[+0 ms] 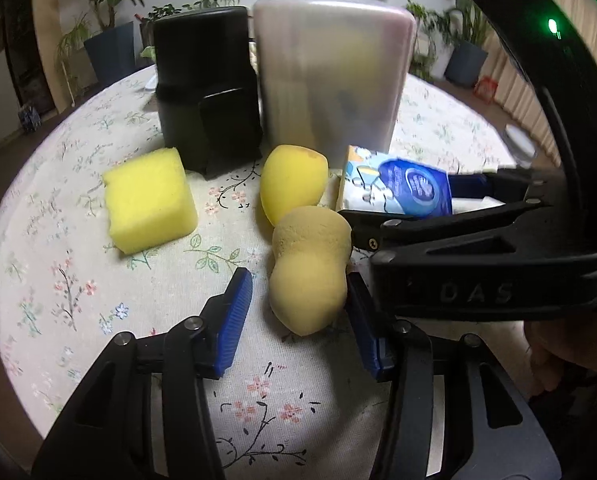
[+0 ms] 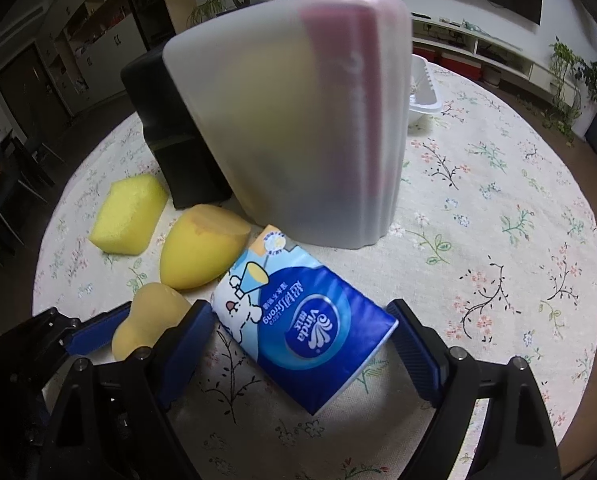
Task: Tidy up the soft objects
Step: 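Lift the tissue pack and beige sponge and carry them toward the white tray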
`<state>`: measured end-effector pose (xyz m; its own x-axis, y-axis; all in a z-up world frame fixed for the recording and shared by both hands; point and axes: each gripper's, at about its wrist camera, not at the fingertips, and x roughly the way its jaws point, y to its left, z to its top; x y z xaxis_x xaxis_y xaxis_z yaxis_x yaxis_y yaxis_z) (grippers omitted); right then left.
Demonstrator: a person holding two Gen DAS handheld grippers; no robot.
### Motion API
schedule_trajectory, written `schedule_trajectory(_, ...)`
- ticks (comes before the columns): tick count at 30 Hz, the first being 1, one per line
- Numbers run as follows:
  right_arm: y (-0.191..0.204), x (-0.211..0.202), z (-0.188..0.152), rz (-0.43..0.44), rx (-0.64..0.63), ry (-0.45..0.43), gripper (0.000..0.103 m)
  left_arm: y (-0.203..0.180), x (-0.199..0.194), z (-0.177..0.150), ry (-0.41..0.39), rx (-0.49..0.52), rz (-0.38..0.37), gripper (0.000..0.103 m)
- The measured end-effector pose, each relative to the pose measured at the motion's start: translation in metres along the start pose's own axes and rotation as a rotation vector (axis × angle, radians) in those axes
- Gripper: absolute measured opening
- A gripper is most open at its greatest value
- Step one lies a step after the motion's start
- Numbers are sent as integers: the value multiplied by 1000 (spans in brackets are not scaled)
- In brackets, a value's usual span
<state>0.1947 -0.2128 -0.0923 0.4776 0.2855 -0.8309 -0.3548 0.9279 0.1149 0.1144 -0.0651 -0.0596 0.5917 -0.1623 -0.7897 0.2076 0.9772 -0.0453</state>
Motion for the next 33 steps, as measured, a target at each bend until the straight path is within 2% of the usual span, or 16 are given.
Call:
schedule_trajectory(5, 5, 0, -3, -28, -25, -10, 85, 4, 2, 6, 9, -30, -28, 42)
schedule_trajectory(7, 5, -2, -5, -33, -27, -19, 83, 4, 1, 6, 5, -17, -32, 30)
schedule_trajectory(9, 4, -3, -6, -37, -30, -23, 80, 2, -1, 4, -6, -10, -33, 28)
schedule_trajectory(13, 7, -8, -9, -57, -56, -34, 75, 2, -5, 0, -26, -17, -34, 27)
schedule_trajectory(25, 2, -39, -26, -25, -24, -78, 74, 18, -41, -9, -91, -55, -70, 27)
schedule_trajectory(33, -13, -72, -35, -46, -2, -102, 74, 42, -66, -3, -134, -92, -64, 27)
